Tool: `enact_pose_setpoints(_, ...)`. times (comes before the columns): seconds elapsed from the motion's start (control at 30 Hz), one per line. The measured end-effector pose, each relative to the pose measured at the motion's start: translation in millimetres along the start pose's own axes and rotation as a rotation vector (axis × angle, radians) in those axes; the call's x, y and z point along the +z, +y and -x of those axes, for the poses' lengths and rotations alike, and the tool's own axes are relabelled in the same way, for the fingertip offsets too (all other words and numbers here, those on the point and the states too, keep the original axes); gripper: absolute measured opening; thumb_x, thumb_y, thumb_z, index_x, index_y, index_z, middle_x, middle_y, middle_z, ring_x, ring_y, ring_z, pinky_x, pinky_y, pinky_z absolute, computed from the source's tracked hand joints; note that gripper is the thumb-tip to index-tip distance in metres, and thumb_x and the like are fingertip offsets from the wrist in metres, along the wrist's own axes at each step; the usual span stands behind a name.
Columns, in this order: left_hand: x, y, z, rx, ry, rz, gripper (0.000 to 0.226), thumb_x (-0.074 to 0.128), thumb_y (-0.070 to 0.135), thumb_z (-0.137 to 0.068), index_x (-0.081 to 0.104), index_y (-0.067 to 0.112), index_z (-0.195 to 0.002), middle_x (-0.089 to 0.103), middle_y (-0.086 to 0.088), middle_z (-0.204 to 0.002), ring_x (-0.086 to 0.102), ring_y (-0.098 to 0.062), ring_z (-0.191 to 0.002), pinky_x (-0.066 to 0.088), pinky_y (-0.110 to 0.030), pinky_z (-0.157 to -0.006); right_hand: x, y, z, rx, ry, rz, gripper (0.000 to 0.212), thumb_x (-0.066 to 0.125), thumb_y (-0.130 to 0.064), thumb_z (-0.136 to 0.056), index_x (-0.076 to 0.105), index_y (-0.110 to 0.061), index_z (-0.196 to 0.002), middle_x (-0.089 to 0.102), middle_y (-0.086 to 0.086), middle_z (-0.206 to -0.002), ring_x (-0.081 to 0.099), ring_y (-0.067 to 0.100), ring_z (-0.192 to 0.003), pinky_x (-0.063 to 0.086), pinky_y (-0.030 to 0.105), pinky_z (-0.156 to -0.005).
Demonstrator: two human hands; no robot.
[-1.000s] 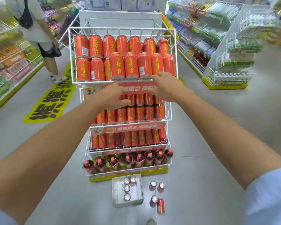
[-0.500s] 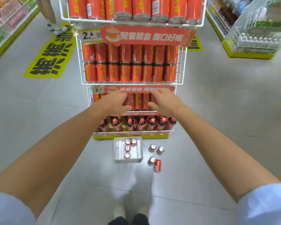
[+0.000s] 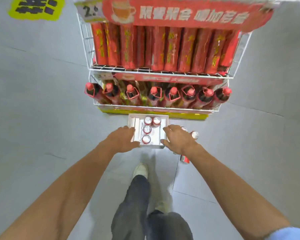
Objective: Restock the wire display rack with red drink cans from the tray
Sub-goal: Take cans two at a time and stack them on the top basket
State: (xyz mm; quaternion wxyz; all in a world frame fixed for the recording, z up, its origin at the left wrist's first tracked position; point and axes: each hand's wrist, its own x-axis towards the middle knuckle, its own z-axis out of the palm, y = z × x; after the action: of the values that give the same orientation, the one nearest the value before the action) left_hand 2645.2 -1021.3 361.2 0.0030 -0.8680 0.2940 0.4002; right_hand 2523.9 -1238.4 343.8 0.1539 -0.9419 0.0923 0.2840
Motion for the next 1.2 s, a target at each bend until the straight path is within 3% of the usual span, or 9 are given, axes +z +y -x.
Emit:
enact_pose_setpoints(0.27, 103, -50, -187, 0.040, 0.020, 0.041, 0.064, 0.060, 0.054, -0.097, 0.052, 0.007, -0.140, 0.057, -0.017, -0.135, 0.055, -0.036, -0.129, 0.047, -0.045, -0.103, 136, 43, -163, 0.005, 0.061, -0.063, 0.051, 0.053, -0.043, -0.104, 0.049, -0.009, -0.142, 0.054, 0.018, -0.140, 0.047, 0.037, -0.135, 0.047, 0.046, -0.104)
enact_pose_setpoints(0.57, 163, -72, -345, 0.064, 0.137, 0.055, 0.059, 0.061, 0.048, -0.096, 0.051, 0.009, -0.140, 0.057, -0.018, -0.138, 0.053, -0.037, -0.131, 0.047, -0.048, -0.105, 219, 96, -285, 0.084, 0.182, -0.127, 0.050, 0.056, -0.036, -0.102, 0.051, -0.005, -0.141, 0.056, 0.018, -0.136, 0.050, 0.038, -0.131, 0.049, 0.044, -0.104)
enact_pose_setpoints(0.8, 188, -58, -401, 0.049, 0.236, 0.145, 0.042, 0.064, 0.040, -0.080, 0.066, 0.018, -0.115, 0.072, -0.005, -0.120, 0.066, -0.030, -0.111, 0.058, -0.044, -0.091, 255, 115, -329, 0.116, 0.227, -0.158, 0.048, 0.057, -0.036, -0.100, 0.047, -0.008, -0.138, 0.065, 0.020, -0.127, 0.062, 0.041, -0.117, 0.056, 0.046, -0.089)
enact_pose_setpoints(0.97, 219, -49, -425, -0.025, 0.430, 0.288, 0.068, 0.083, 0.039, -0.070, 0.058, 0.016, -0.129, 0.068, -0.008, -0.125, 0.066, -0.033, -0.115, 0.057, -0.041, -0.090, 276, 115, -349, 0.131, 0.334, -0.220, 0.056, 0.072, -0.040, -0.093, 0.047, -0.011, -0.134, 0.063, 0.016, -0.128, 0.061, 0.038, -0.117, 0.055, 0.048, -0.092)
enact_pose_setpoints(1.07, 225, -45, -428, -0.058, 0.518, 0.364, 0.067, 0.087, 0.030, -0.069, 0.059, 0.013, -0.128, 0.068, -0.010, -0.125, 0.067, -0.032, -0.113, 0.056, -0.041, -0.091, 284, 110, -354, 0.158, 0.422, -0.296, 0.057, 0.079, -0.037, -0.089, 0.047, -0.015, -0.130, 0.060, 0.011, -0.129, 0.062, 0.034, -0.115, 0.055, 0.048, -0.090)
enact_pose_setpoints(1.2, 217, -49, -412, -0.010, 0.570, 0.417, 0.058, 0.081, 0.036, -0.061, 0.066, 0.022, -0.116, 0.074, -0.001, -0.112, 0.071, -0.026, -0.103, 0.059, -0.039, -0.084, 277, 109, -339, 0.122, 0.461, -0.361, 0.057, 0.079, -0.038, -0.084, 0.050, -0.016, -0.128, 0.060, 0.008, -0.126, 0.061, 0.032, -0.113, 0.053, 0.044, -0.084)
